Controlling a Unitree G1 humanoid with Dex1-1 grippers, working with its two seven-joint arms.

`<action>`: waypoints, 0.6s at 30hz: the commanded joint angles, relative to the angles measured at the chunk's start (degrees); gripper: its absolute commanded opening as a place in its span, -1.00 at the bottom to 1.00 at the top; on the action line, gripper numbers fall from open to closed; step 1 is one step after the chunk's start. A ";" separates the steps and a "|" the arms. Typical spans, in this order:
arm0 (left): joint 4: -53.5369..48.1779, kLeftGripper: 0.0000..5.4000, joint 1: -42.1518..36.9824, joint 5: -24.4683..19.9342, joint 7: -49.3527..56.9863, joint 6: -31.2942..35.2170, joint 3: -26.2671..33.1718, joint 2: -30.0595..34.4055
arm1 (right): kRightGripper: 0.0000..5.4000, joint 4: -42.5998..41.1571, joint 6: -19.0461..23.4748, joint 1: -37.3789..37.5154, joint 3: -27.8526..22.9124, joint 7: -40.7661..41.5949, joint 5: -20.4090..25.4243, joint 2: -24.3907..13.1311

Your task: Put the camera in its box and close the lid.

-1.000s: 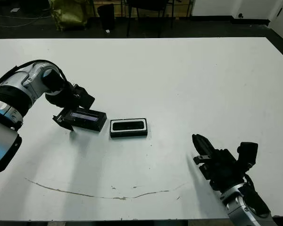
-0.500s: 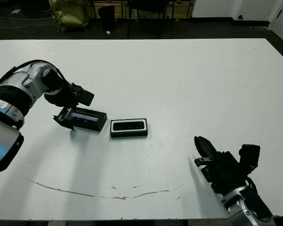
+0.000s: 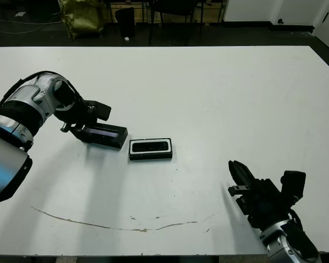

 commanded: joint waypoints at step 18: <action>0.06 -0.30 4.01 -5.97 -11.59 4.46 6.08 2.78 | -1.00 -0.51 1.77 0.21 2.64 -3.12 -1.15 1.15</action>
